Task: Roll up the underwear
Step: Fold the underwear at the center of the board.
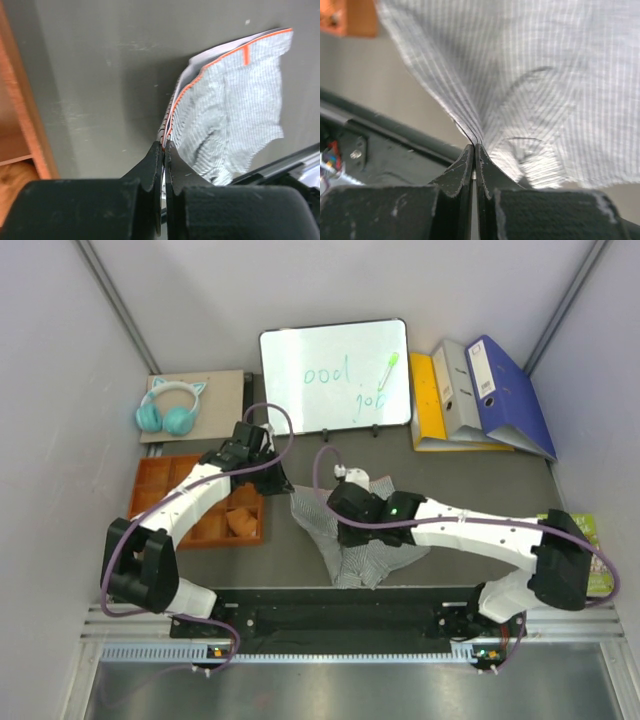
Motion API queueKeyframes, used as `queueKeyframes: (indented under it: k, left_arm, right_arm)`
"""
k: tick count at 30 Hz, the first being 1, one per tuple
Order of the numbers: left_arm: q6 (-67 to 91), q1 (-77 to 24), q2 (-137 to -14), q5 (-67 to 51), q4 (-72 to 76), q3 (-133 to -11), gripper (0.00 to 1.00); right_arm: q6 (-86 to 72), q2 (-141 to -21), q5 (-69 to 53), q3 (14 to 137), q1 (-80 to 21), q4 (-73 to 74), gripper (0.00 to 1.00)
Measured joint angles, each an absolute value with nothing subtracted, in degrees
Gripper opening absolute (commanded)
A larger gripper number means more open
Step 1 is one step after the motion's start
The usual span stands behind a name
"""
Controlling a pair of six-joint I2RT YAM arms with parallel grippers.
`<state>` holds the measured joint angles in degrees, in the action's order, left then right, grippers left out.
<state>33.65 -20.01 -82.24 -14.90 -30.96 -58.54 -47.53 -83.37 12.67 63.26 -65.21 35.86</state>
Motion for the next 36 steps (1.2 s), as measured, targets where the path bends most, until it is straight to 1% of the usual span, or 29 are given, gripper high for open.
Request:
queueKeyframes:
  k: [4, 10, 16, 26, 36]
  left_arm:
    - [36.71, -22.13, -83.00, -15.57, -29.58, -60.49, 0.00]
    - [41.69, -26.37, -87.26, -15.62, -24.67, -63.90, 0.00]
    - [45.93, -29.98, -92.64, -15.31, -20.86, -66.65, 0.00]
    - [50.30, -34.96, -100.82, -14.55, -16.93, -72.64, 0.00]
    - [51.57, -35.94, -105.36, -13.63, -15.81, -75.85, 0.00]
  right_arm:
    - [-47.09, -78.76, 13.96, 59.90, -61.25, 38.68, 0.00]
    - [-46.15, -71.16, 15.05, 55.29, -55.27, 42.98, 0.00]
    - [-45.80, -65.98, 15.73, 53.15, -52.21, 46.65, 0.00]
    - [-44.05, -61.41, 16.01, 49.39, -46.68, 50.41, 0.00]
    - [-40.29, -61.71, 15.84, 47.11, -40.86, 49.69, 0.00]
